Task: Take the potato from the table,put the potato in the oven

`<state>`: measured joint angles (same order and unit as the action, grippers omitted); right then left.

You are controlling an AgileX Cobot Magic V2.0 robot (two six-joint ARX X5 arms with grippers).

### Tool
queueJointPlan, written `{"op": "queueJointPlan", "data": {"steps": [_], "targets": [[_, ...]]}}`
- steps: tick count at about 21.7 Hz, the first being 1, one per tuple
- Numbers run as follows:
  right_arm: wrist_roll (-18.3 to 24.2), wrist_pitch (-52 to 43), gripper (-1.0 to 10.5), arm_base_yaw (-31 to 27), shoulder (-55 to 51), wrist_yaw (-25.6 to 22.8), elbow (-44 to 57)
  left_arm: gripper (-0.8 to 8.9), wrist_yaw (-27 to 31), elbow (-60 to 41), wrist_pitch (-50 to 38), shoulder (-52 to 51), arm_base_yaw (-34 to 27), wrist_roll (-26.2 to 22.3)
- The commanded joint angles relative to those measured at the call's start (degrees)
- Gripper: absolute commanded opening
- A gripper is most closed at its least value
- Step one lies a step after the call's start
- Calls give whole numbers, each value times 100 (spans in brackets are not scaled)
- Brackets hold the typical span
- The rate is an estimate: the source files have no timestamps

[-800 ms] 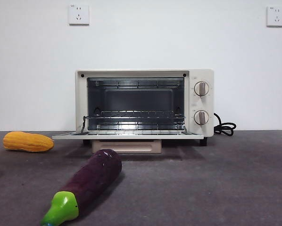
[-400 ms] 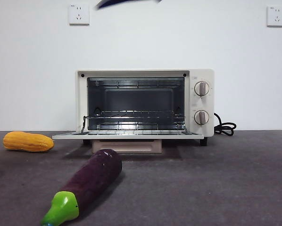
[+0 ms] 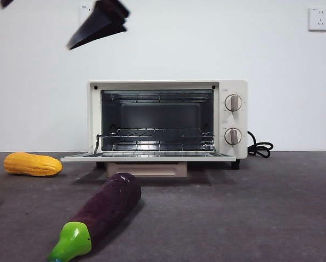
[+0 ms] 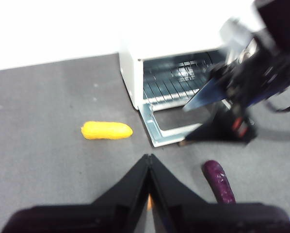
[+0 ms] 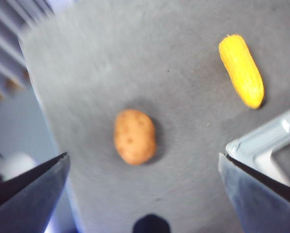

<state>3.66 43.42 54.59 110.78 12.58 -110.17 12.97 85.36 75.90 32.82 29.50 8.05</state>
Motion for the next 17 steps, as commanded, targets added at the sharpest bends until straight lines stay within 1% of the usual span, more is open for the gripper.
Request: {"op": "queueJointPlan", "data": {"steps": [1,4,6,8,13,17], "targets": [[822,50,541,144,518,-87,-350,-6,20,-13,-26,-184,9,-39],[1010,-9,541,363,1005,-151,-570,-6,15,-13,-24,-323,7,-111],[1161,-48,541,481,1250,-269,-590,-6,11,-13,-24,-385,9,-24],[1163,-208,541,584,1453,-367,-592,-6,-109,-15,-24,-407,9,-7],[1150,-866,541,706,1773,-424,-592,-6,-608,-15,-24,-407,7,133],[1128,-1040,541,713,1932,-378,-592,-6,-616,-15,-24,-407,9,144]]}}
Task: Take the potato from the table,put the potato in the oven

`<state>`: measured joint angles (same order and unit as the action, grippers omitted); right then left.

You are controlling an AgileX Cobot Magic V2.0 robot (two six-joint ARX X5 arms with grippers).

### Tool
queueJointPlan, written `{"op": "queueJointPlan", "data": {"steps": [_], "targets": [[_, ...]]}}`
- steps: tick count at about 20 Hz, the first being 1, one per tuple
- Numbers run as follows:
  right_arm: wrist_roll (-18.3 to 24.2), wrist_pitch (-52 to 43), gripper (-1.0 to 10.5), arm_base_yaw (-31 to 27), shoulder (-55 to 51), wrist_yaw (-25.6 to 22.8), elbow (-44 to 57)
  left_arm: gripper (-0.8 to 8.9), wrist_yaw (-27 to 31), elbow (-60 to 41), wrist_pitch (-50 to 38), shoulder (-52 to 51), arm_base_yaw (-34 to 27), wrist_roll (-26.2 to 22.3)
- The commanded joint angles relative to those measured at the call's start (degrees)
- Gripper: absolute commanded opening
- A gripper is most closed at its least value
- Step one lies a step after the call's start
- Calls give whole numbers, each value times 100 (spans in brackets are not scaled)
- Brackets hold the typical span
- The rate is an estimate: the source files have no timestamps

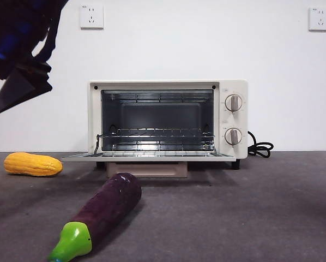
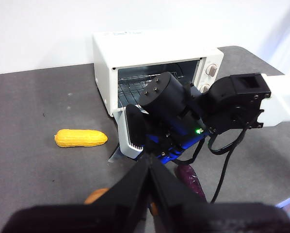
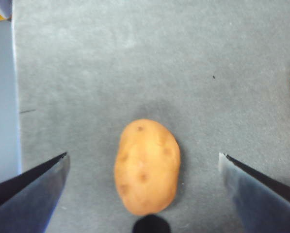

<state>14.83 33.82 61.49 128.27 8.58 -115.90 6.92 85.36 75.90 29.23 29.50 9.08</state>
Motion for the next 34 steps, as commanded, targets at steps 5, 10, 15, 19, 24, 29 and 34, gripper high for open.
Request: {"op": "queueJointPlan", "data": {"steps": [5,10,15,19,24,29,34], "targets": [[-160,-267,541,42,422,122,-20,-6,-9,-15,-24,-48,9,39],[-326,-507,541,42,726,195,-20,-6,-138,-17,-24,-48,9,37],[-608,-555,539,42,1078,306,-20,-6,-138,-17,-24,-48,9,-33],[-785,-588,449,48,1217,341,-20,-6,-133,-17,-24,-48,9,-164],[-866,-588,59,46,1222,205,-20,-6,-129,-17,-24,-48,9,-181],[-955,291,60,-17,1047,105,-439,-6,-131,-15,-24,-48,9,-184],[-686,2415,60,-243,997,-586,-2675,-6,-129,-15,-24,-48,9,-212]]}}
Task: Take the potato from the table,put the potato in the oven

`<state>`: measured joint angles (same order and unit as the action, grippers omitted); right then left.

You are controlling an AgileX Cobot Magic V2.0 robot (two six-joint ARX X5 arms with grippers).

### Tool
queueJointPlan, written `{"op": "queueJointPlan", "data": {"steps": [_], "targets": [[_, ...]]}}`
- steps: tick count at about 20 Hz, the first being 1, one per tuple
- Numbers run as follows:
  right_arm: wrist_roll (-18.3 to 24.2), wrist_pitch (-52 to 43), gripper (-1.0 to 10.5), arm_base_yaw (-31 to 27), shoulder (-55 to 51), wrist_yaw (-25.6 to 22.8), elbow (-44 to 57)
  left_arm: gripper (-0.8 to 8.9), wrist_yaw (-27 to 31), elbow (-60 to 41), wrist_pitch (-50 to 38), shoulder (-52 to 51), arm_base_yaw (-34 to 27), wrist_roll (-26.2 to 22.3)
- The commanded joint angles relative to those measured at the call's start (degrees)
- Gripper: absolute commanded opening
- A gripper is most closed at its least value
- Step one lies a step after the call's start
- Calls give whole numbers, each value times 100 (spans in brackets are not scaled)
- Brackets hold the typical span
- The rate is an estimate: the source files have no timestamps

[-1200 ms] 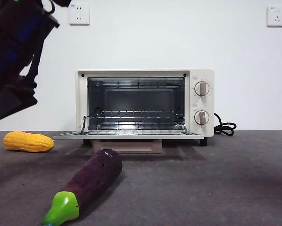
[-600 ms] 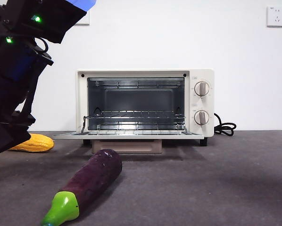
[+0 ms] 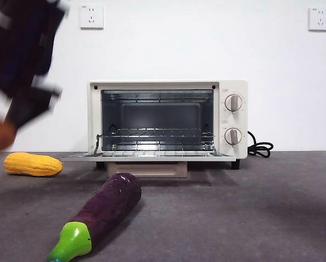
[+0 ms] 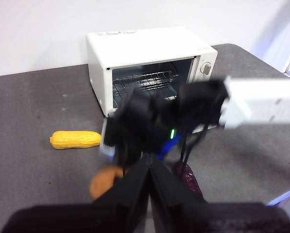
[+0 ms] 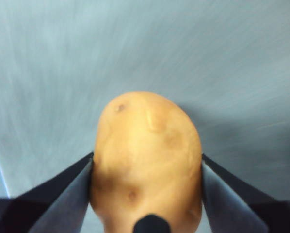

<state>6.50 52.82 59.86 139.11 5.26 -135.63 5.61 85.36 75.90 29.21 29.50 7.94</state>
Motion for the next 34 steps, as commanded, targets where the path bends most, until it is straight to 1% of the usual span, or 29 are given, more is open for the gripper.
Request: {"op": "queueJointPlan", "data": {"steps": [1,3,5,6,7,8,9,10,13,14,16,18,19,24,25,28,30,31,33,34], "targets": [[149,894,60,-142,-87,-494,-1182,-6,0,-17,-24,-46,9,-105],[142,1534,60,-291,-87,-1154,-1996,-6,0,-17,-24,-46,9,-103],[114,2208,60,-483,-87,-1744,-2509,-6,-2,-17,-24,-46,9,-101],[9,2612,60,-595,-87,-1917,-2660,-6,-2,-17,-24,-46,9,-101],[-315,2629,62,-708,-92,-2072,-2669,-6,-2,-17,-24,-46,9,-103],[-619,2632,62,-789,-136,-2006,-2673,-6,-2,-17,-24,-46,9,-103],[-785,2634,62,-896,-212,-1749,-2673,-6,-7,-17,-24,-44,9,-101],[-776,2638,62,-925,-273,-1692,-2673,-6,-4,-17,-24,-46,9,-101],[-743,2647,62,-925,-667,-2052,-2616,-6,-2,-17,-24,-42,9,-101],[-800,2647,62,-925,-872,-2068,-2481,-6,-2,-17,-26,-33,9,-101],[-981,2647,63,-907,-1543,-2070,-1738,-6,7,-17,-26,-33,9,-101],[-1086,2645,63,-839,-2337,-2225,-483,-6,20,-17,-26,-33,9,-103],[-1152,2645,63,-837,-2747,-2411,245,-6,37,-17,-26,-24,9,-103],[-1722,2645,63,-837,-3512,-3348,2079,-6,46,-17,-26,68,9,-105],[-1895,2645,63,-857,-3615,-3593,2444,-6,46,-17,-26,98,9,-107],[-2124,2570,63,-857,-3740,-3967,3180,-6,44,-20,-26,195,9,-109],[-2142,2122,62,-855,-3794,-3895,3582,-6,44,-22,-26,267,9,-111],[-2109,1687,62,-855,-3825,-3687,3842,-6,44,-24,-26,313,9,-122],[-1971,599,62,-876,-3827,-2951,4376,-6,44,-31,-26,417,9,-219],[-1965,138,62,-916,-3825,-2763,4566,-7,42,-37,-26,444,9,-219]]}}
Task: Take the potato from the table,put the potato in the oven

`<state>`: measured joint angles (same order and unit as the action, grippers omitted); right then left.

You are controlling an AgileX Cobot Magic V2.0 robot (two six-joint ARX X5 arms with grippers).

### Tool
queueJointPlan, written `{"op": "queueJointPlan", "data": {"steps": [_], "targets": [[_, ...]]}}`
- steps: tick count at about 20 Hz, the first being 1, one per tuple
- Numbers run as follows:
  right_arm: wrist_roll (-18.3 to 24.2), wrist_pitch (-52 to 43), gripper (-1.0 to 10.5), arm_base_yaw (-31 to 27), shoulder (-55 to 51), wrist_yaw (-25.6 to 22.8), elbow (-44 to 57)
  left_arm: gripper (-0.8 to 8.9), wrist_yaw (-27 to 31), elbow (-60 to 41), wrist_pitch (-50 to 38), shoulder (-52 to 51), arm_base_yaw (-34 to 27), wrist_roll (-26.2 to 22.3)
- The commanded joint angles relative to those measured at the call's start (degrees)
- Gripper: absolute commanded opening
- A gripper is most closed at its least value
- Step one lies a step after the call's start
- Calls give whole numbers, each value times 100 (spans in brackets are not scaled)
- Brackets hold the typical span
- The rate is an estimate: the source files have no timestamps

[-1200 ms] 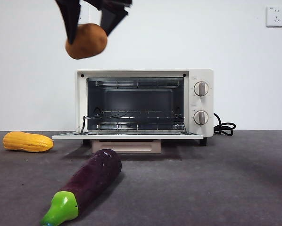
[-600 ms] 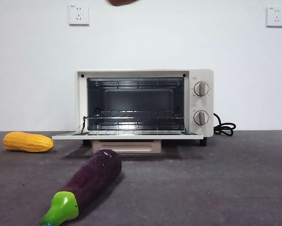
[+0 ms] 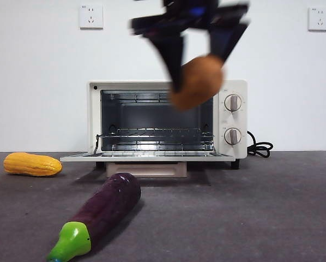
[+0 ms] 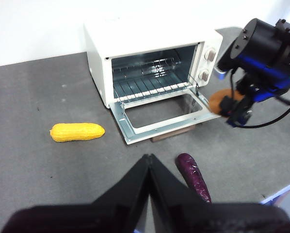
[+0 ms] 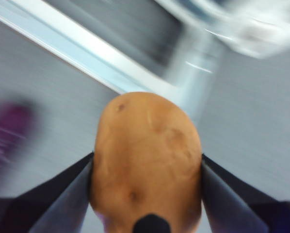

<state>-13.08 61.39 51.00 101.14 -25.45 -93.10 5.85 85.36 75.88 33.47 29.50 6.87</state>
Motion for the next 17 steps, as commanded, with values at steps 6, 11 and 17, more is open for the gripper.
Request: {"op": "queueJointPlan", "data": {"steps": [6,11,17], "targets": [[48,-2758,62,-306,-26,601,992,-6,17,-358,-24,31,9,-107],[-22,-3888,63,-986,140,1342,1016,-6,26,-623,-24,37,9,-55],[50,-4616,64,-1440,428,1773,1012,-6,186,-625,-26,68,9,26]]}}
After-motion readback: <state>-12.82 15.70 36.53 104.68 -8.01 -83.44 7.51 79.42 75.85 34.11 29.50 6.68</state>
